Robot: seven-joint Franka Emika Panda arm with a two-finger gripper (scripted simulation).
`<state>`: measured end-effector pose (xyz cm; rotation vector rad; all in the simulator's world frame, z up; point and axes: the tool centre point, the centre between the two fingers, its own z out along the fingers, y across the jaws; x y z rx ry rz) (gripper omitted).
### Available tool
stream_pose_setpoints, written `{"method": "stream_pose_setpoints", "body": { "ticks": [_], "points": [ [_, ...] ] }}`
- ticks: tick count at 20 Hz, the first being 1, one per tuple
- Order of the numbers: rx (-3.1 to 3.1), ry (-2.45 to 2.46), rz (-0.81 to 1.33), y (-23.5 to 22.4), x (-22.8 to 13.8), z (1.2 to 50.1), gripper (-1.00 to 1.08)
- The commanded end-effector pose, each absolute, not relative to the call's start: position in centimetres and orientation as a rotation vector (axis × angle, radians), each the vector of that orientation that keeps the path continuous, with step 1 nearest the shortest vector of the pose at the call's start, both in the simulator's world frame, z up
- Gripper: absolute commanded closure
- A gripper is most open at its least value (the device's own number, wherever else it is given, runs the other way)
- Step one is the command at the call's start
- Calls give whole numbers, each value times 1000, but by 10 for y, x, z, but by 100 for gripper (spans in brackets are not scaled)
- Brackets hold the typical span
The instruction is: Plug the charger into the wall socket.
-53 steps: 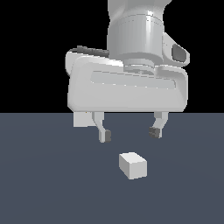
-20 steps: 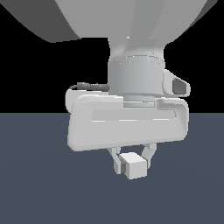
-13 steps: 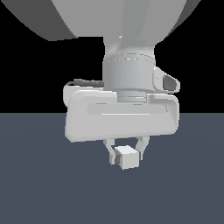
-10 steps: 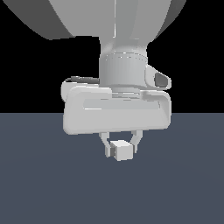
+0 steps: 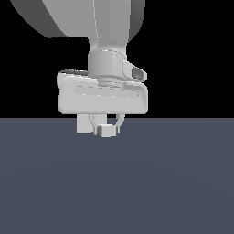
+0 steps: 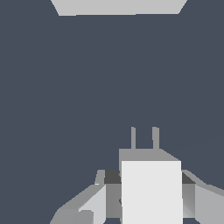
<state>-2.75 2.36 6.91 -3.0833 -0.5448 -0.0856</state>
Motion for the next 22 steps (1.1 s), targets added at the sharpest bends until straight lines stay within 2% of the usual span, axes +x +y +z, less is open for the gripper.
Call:
{"method": "stream_pose_setpoints", "body": {
  "ticks": [1, 10, 22],
  "points": [
    [-3082, -551, -85, 34, -13, 79, 108],
    [-3079, -566, -85, 53, 18, 98, 108],
    [-3078, -569, -85, 56, 24, 100, 108]
  ]
}}
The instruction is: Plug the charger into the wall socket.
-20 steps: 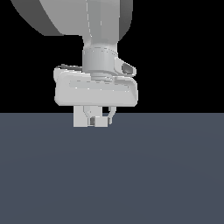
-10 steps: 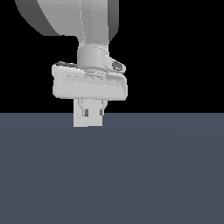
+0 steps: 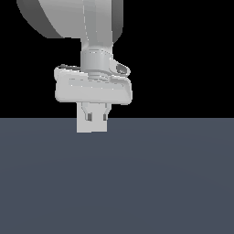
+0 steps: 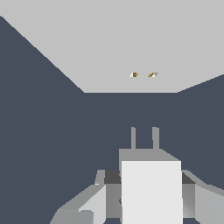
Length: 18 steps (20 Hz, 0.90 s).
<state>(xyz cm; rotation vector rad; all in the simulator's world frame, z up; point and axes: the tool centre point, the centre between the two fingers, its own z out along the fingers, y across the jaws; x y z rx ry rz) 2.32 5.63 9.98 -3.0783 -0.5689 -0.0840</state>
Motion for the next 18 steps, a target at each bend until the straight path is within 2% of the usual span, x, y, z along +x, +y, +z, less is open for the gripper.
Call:
{"method": "stream_pose_setpoints", "body": {
  "ticks": [1, 18],
  "points": [
    [-3078, -569, -85, 57, 25, 100, 108],
    [-3078, -569, -85, 73, 66, 100, 108]
  ]
}}
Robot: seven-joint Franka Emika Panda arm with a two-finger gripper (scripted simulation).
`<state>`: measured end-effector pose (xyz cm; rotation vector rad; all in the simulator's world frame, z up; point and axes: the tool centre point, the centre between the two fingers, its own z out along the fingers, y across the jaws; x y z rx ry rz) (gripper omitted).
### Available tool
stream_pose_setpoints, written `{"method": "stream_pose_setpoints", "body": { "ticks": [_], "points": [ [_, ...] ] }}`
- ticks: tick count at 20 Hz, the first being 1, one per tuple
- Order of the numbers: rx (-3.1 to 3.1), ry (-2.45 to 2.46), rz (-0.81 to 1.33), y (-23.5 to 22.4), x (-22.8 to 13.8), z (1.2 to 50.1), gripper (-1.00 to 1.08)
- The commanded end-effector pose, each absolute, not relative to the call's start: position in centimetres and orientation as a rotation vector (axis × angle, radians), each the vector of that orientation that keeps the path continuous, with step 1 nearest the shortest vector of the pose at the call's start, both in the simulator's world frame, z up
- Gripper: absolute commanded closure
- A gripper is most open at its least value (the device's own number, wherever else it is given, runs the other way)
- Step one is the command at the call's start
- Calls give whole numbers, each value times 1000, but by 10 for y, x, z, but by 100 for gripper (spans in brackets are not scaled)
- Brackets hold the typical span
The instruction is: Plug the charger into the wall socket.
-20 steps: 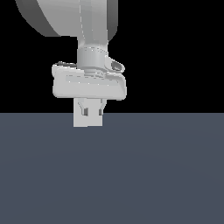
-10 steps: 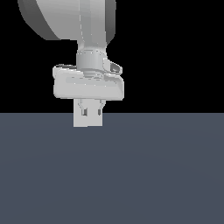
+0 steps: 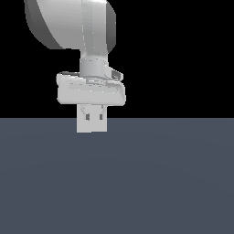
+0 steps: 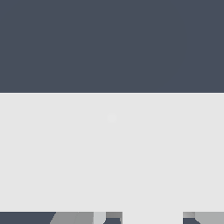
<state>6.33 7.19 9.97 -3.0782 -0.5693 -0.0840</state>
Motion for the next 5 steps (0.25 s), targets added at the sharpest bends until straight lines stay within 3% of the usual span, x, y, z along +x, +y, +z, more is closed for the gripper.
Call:
{"method": "stream_pose_setpoints", "body": {
  "ticks": [1, 5],
  "points": [
    [-3078, -569, -85, 73, 68, 100, 108],
    [-3078, -569, -85, 74, 70, 100, 108]
  ]
}}
